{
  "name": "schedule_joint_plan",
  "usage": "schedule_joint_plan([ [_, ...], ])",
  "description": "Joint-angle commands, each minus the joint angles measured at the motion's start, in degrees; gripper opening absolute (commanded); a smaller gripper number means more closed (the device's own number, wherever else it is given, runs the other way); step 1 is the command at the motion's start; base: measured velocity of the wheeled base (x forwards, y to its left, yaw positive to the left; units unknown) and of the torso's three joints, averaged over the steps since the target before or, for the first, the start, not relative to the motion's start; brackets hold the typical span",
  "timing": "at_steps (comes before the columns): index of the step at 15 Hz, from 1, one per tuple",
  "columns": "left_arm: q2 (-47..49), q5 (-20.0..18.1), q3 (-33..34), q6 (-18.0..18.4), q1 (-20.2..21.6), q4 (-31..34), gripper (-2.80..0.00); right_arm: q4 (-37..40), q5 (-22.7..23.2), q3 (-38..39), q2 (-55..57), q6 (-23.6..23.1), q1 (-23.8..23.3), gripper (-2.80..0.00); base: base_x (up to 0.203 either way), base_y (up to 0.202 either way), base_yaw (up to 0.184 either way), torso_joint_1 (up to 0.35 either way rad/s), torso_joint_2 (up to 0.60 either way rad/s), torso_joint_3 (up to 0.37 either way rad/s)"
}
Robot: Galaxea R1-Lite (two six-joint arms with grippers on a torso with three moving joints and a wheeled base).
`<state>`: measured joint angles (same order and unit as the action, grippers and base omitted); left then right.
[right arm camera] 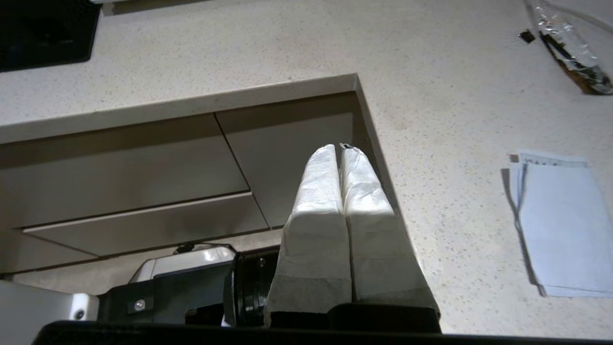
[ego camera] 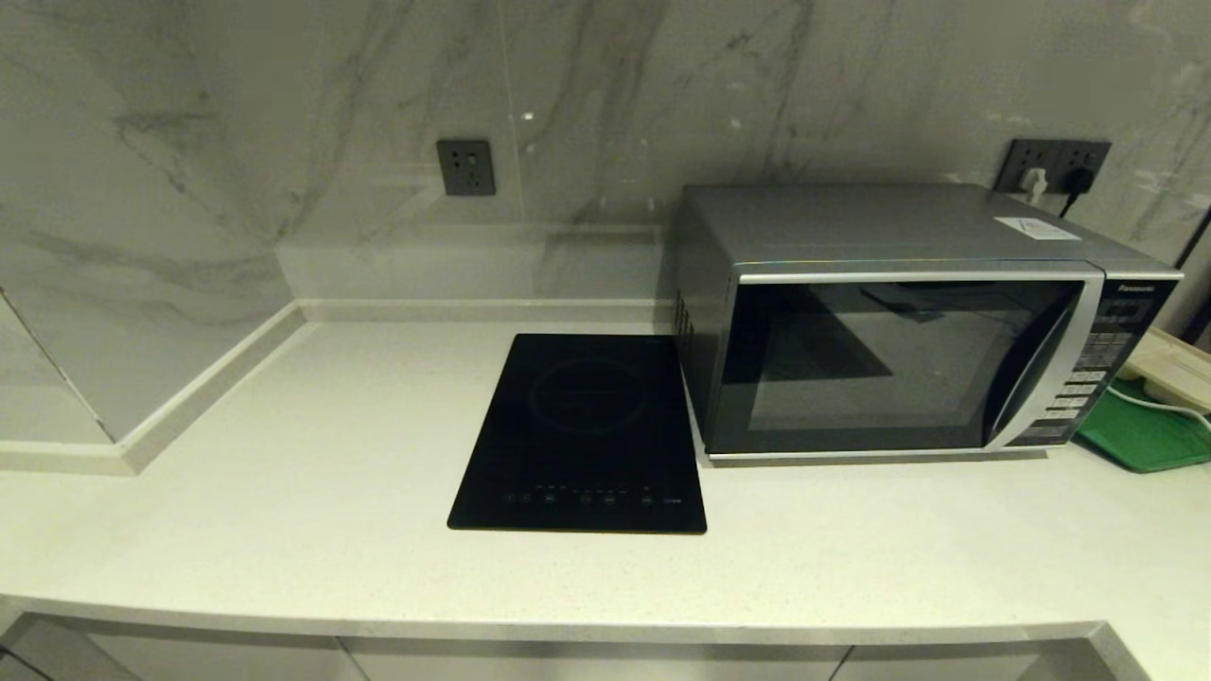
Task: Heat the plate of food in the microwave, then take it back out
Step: Open the microwave oven
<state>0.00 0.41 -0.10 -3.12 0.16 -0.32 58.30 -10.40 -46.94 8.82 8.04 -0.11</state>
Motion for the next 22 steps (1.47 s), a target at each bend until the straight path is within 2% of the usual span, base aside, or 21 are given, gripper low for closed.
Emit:
schedule_joint_plan([
  [1,0.0,0.02,0.01,0.02,0.02,-0.04,-2.8,-8.24,1.84,12.8,-5.14,-2.79,-0.07,-2.8,0.0,0.0,0.0,0.0,0.0,0.0],
  [2,0.0,0.02,0.01,0.01,0.02,-0.04,-2.8,-14.86,2.88,19.14,-6.32,-4.37,-0.07,-2.8,0.0,0.0,0.0,0.0,0.0,0.0],
  [5,0.0,0.02,0.01,0.04,0.02,-0.04,-2.8,-41.66,4.82,37.58,-8.0,-8.86,-0.07,-2.8,0.0,0.0,0.0,0.0,0.0,0.0],
  [6,0.0,0.02,0.01,-0.04,0.02,-0.04,-2.8,-49.64,5.77,41.38,-8.3,-10.2,-0.07,-2.8,0.0,0.0,0.0,0.0,0.0,0.0],
  [7,0.0,0.02,0.01,-0.04,0.02,-0.04,-2.8,-52.86,6.76,42.8,-8.53,-11.18,-0.07,-2.8,0.0,0.0,0.0,0.0,0.0,0.0],
  [9,0.0,0.02,0.01,-0.01,0.02,-0.04,-2.8,-50.34,9.75,43.34,-8.73,-11.0,-0.04,-2.8,0.0,0.0,0.0,0.0,0.0,0.0],
  [11,0.0,0.02,0.01,-0.02,0.02,-0.04,-2.8,-47.26,9.08,42.57,-8.72,-6.04,0.01,-2.8,0.0,0.0,0.0,0.0,0.0,0.0],
  [22,0.0,0.02,0.01,0.01,0.02,-0.04,-2.8,-47.31,8.91,42.55,-8.73,-5.76,0.02,-2.8,0.0,0.0,0.0,0.0,0.0,0.0],
])
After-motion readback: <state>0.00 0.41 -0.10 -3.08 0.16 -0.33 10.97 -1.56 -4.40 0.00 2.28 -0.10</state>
